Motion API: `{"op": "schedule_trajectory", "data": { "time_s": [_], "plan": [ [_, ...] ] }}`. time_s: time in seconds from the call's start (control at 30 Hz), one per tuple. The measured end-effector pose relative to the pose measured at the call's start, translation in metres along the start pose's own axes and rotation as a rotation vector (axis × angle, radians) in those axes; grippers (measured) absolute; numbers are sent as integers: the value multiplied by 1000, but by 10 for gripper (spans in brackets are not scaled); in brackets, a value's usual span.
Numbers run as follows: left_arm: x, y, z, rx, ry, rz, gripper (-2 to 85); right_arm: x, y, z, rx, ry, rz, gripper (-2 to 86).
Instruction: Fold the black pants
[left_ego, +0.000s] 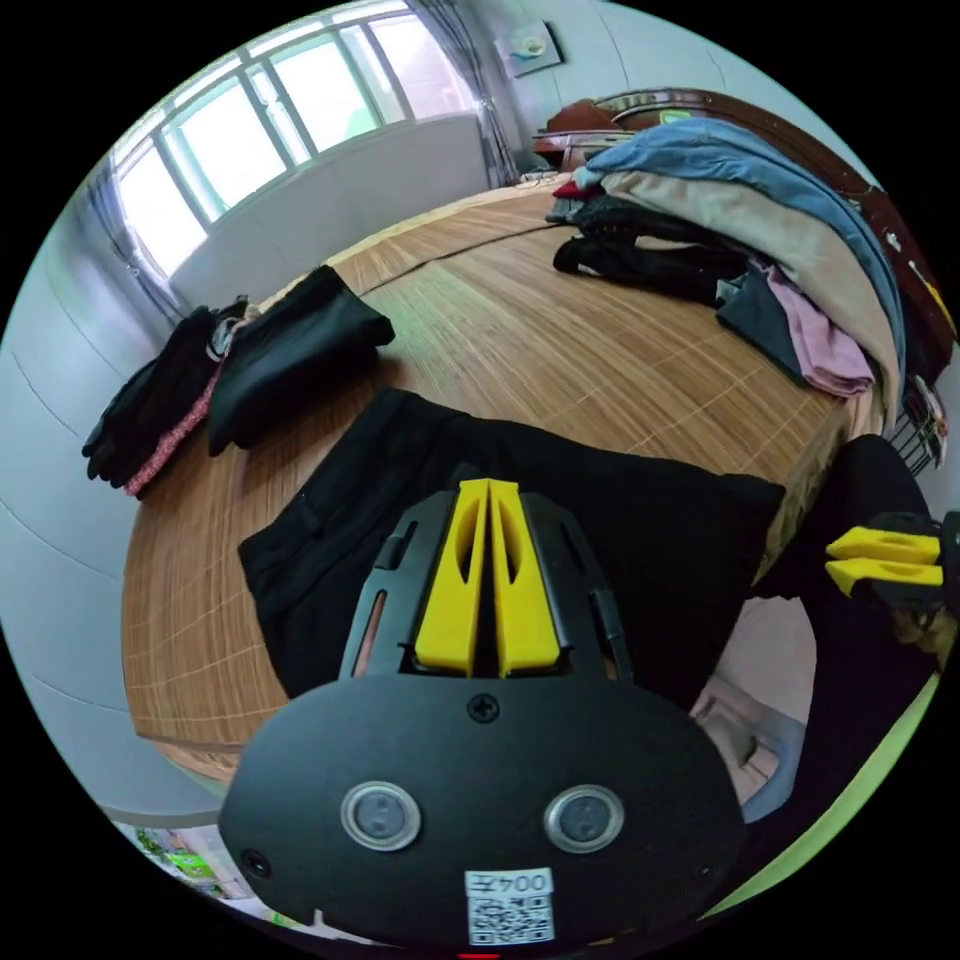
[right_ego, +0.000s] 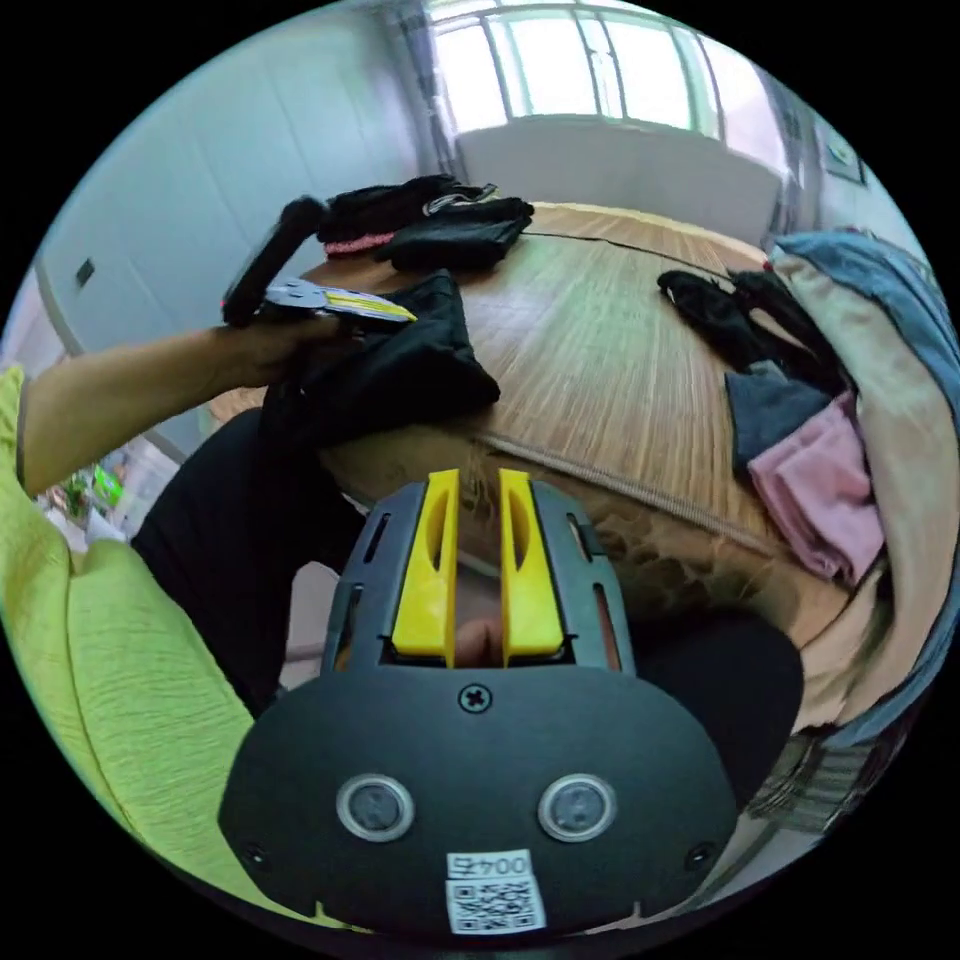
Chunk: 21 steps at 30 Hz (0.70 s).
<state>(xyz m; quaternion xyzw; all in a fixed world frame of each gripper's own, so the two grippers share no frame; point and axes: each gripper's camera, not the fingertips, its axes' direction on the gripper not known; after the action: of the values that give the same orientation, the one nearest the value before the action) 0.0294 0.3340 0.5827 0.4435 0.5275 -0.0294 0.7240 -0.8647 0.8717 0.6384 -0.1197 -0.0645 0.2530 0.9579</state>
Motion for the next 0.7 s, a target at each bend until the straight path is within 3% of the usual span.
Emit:
{"op": "schedule_trajectory", "data": {
  "time_s": [0.2,0.5,0.7],
  "plan": [
    [-8,10,21,18,81,-39,2,-24,-44,8,-14,16,-314,97],
    [-5,19,26,27,72,-34,2,-72,-95,29,-191,65,-800,107],
    [-11,22,26,28,86,-40,2,-100,-110,32,-249,36,-974,48]
  ]
}}
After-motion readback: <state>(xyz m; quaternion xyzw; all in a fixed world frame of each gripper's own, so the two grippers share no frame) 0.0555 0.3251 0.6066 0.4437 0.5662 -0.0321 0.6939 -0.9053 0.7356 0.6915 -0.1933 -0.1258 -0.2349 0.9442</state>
